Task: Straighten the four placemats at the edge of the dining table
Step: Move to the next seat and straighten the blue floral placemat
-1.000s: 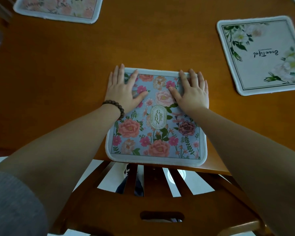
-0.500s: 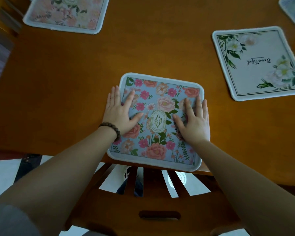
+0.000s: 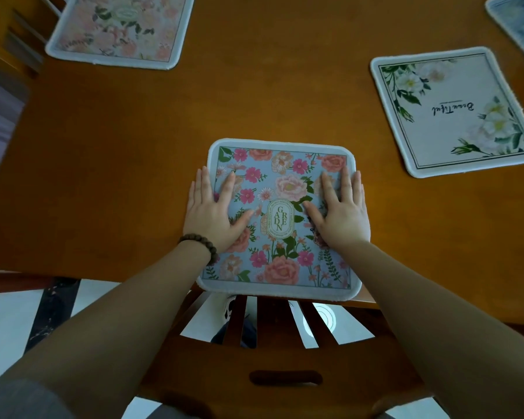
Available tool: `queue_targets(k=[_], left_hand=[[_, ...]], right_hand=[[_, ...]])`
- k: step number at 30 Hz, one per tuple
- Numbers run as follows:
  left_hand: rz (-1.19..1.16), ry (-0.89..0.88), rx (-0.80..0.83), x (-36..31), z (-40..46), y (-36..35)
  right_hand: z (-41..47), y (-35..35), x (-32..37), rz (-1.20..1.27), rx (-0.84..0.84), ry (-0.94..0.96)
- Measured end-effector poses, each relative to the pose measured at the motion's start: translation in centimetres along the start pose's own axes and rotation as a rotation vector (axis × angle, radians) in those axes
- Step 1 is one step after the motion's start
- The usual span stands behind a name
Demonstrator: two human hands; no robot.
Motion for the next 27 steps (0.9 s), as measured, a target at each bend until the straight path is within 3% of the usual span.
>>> queue_targets(k=[6,11,16,27], left_hand=[[0.064,0.056,0.146,0.2,-0.2,1.2],[0.006,0.104,0.143,-0.4,-2.3,3.7],[-0.04,-0.025,0.107,-3.3,-4.5,5.0],[-0.091,-0.319,0.189,-14.3,-7.7,5.1]], right_hand=[[-1.1,1.6,0.7,0.097,0.1,-0.024],[-4.4,4.5,1.1,0.12,0.015,-0.125],[-7.0,6.7,0.9,0.127,-0.059,-0.227],[-14.7,9.9,-3.5,0.087,-0.12,-0.481]])
Point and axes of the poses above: each hand's wrist, its own z-axis towards the middle knuckle, its own y-axis out of the back of the hand, x = y × z, the point moved 4 cm from there along z, towards the middle knuckle, and after that the axes turned 14 degrees about y, right-handed, at the moved point
